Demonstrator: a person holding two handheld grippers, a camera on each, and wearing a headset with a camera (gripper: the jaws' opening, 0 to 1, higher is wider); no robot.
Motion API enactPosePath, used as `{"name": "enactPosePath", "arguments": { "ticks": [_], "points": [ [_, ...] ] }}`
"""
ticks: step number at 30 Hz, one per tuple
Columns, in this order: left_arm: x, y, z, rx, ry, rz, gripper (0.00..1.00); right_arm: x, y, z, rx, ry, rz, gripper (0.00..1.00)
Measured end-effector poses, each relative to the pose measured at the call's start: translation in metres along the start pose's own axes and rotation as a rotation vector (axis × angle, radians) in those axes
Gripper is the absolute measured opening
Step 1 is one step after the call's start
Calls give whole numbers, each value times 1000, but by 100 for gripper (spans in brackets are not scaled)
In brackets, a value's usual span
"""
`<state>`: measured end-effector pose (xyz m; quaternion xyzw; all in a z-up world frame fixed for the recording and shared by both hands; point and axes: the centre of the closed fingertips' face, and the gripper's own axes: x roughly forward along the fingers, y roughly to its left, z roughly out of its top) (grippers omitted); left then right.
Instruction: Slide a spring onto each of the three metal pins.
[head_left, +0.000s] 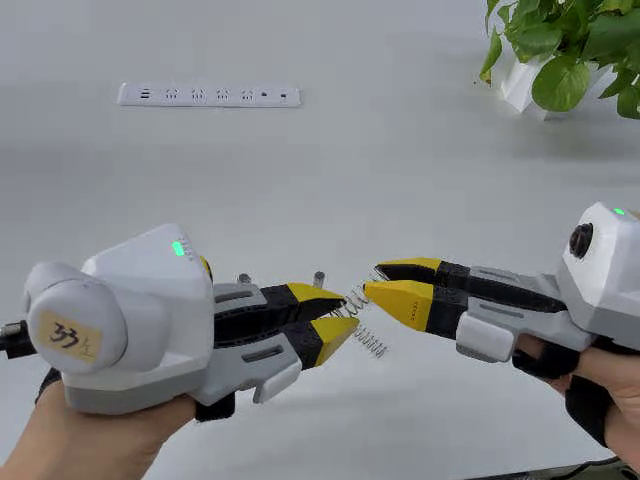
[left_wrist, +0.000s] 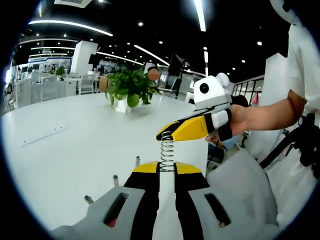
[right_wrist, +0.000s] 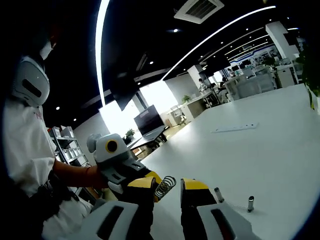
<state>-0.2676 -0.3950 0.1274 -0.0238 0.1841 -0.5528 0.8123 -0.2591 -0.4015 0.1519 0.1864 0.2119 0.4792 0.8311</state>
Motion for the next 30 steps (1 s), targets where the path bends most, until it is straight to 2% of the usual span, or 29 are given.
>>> {"name": "enactPosePath", "arguments": {
  "ticks": [3,7,20,30],
  "points": [
    [0,-1,2,-3,-9,-4,7,1,1,-2,-5,10,0,13],
    [1,-2,2,-2,-10,-8,7,1,3,0,4,-4,7,9],
    [2,-4,-3,-15,1,-15,7,3,6,-5,-38,34,9,8],
    [3,-4,-5,-23,4,-21,7,4,6,-1,-70,47,20,6]
  ]
}}
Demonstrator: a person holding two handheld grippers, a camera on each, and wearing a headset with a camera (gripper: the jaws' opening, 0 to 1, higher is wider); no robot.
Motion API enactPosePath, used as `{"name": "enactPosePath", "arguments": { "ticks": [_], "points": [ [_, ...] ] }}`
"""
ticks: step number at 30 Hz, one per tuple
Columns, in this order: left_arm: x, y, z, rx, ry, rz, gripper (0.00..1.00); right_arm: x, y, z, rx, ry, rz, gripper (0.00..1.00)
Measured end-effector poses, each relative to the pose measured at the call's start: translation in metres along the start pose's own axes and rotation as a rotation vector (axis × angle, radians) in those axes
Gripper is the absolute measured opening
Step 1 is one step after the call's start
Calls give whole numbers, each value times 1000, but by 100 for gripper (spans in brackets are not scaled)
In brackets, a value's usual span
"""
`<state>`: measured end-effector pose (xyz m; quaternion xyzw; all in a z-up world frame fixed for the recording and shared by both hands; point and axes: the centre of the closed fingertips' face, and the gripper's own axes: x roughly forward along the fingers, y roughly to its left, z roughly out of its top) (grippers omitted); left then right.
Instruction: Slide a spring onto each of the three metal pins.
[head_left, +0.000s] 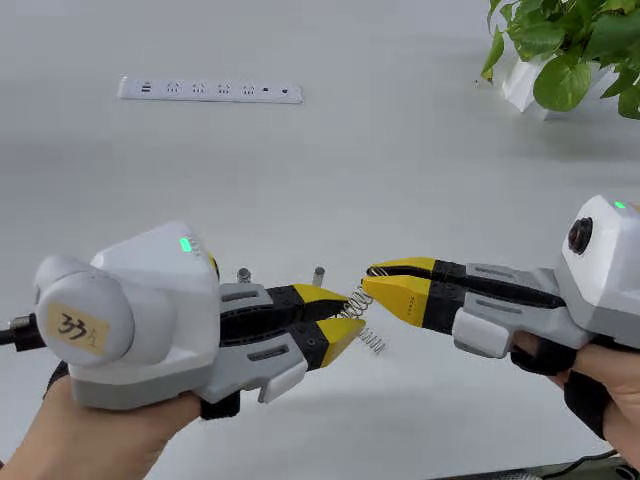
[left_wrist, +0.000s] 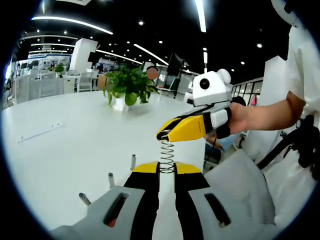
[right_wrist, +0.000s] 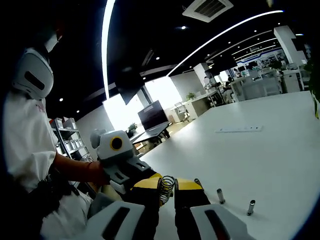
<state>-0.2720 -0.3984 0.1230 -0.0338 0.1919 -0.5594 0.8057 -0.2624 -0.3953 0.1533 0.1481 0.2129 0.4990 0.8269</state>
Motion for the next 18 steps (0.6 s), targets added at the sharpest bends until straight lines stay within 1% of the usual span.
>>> {"name": "enactPosePath", "arguments": {
  "ticks": [7,10,18],
  "points": [
    [1,-2,1,-9,-3,-9,7,1,4,2,-32,12,2,6],
    [1,-3,0,-11,3,-12,7,0,2,1,-40,20,2,6],
    [0,-6,-2,-10,14,-23,7,1,7,-1,-67,38,6,6]
  ]
}}
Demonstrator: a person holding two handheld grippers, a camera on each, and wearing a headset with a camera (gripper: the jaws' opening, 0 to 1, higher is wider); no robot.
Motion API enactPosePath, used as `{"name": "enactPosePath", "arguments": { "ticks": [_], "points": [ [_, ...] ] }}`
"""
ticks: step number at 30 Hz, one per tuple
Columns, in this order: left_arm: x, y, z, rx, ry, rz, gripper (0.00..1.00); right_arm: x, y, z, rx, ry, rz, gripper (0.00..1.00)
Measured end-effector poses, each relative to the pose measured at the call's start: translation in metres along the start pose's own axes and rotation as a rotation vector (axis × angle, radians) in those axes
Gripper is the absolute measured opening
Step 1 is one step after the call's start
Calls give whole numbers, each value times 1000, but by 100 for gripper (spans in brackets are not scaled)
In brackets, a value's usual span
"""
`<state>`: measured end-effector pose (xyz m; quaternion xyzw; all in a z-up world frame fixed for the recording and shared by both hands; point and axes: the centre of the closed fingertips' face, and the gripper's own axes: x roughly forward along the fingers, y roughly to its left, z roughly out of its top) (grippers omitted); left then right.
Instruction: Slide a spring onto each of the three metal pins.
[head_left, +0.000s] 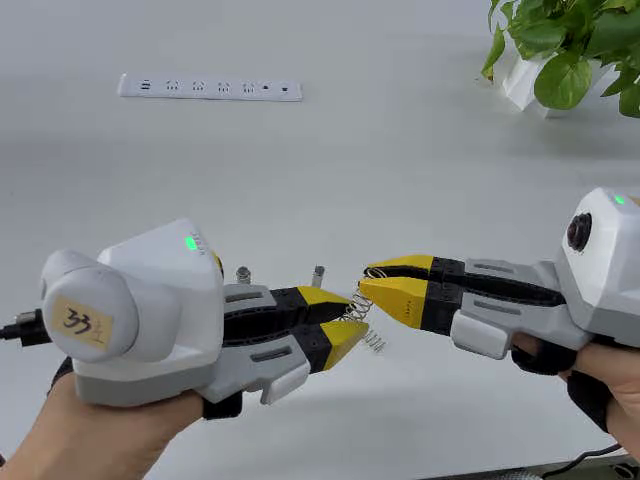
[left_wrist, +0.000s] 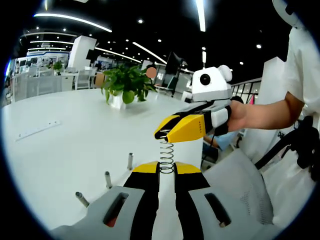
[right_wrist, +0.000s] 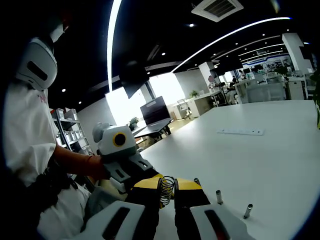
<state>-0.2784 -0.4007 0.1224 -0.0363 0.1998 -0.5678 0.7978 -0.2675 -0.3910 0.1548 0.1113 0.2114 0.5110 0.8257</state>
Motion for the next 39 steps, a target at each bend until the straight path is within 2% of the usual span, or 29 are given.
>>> {"name": "enactPosePath", "arguments": {
  "ticks": [18,26,33,39],
  "points": [
    [0,-3,-1,12,12,-7,7,-2,1,3,-18,5,4,6],
    [0,-4,-1,27,20,-18,6,-2,5,2,-38,33,14,6],
    [1,-7,-2,36,19,-29,6,-4,8,-2,-57,78,42,7],
    [1,-10,-1,44,14,-42,6,-5,11,-11,-123,176,79,14]
  ]
}}
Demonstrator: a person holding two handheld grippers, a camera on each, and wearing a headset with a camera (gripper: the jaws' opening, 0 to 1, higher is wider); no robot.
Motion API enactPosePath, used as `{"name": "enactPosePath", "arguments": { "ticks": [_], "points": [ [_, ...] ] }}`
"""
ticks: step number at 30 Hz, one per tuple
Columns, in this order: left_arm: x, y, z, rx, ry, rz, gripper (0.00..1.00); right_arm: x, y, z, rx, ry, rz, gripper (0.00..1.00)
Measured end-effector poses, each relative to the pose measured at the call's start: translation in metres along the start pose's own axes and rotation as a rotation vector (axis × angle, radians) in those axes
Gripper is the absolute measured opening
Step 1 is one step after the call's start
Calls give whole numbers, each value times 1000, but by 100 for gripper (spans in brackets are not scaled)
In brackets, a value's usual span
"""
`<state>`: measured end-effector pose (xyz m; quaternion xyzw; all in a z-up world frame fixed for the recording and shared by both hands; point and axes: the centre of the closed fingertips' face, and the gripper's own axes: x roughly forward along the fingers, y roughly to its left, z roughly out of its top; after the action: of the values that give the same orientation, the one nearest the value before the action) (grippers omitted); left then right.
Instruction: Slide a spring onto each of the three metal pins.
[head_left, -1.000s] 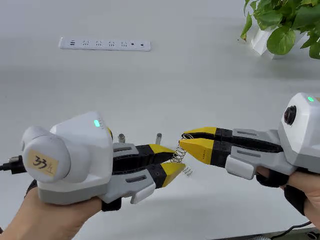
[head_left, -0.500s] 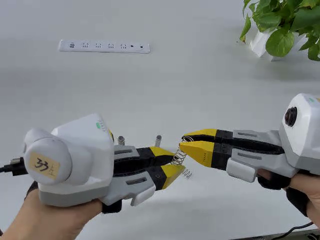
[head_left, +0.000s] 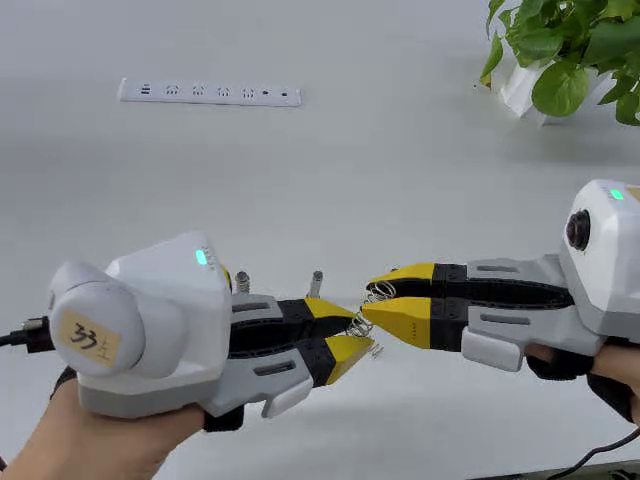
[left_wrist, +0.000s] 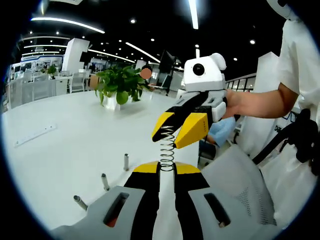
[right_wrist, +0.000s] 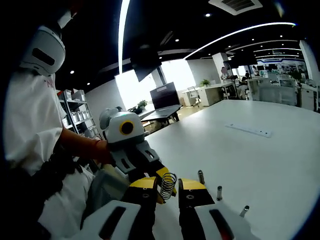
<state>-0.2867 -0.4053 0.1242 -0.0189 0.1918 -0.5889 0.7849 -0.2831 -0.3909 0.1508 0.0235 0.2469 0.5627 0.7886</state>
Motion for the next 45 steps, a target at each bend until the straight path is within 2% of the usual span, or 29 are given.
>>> {"name": "enactPosePath", "arguments": {
  "ticks": [2,4,7,9,13,17,21,25,32,37,40,45],
  "points": [
    [0,0,0,-1,-2,-2,6,-1,2,0,-31,33,22,17],
    [0,0,0,1,-1,-5,6,-3,4,-1,-70,90,53,19],
    [0,0,-1,9,2,-10,6,-5,4,-1,-155,189,99,20],
    [0,-2,-2,18,7,-15,6,-5,7,1,-208,252,149,21],
    [0,-3,-2,19,3,-22,6,-4,2,-1,-336,392,225,22],
    [-2,-1,-1,15,-6,-20,6,-2,1,-2,-398,477,292,23],
    [-3,0,0,10,-17,-17,6,1,5,-10,-459,586,361,22],
    [-3,-1,0,11,-24,-23,6,5,8,-12,-484,640,408,18],
    [-3,-1,1,7,-37,-25,6,7,10,-15,-514,699,450,10],
    [-4,-1,1,3,-44,-24,6,5,7,-16,-530,730,465,8],
    [-5,0,1,2,-46,-24,6,4,8,-20,-559,768,477,8],
    [-5,-1,1,-2,-52,-26,6,4,8,-19,-571,792,486,8]
  ]
}}
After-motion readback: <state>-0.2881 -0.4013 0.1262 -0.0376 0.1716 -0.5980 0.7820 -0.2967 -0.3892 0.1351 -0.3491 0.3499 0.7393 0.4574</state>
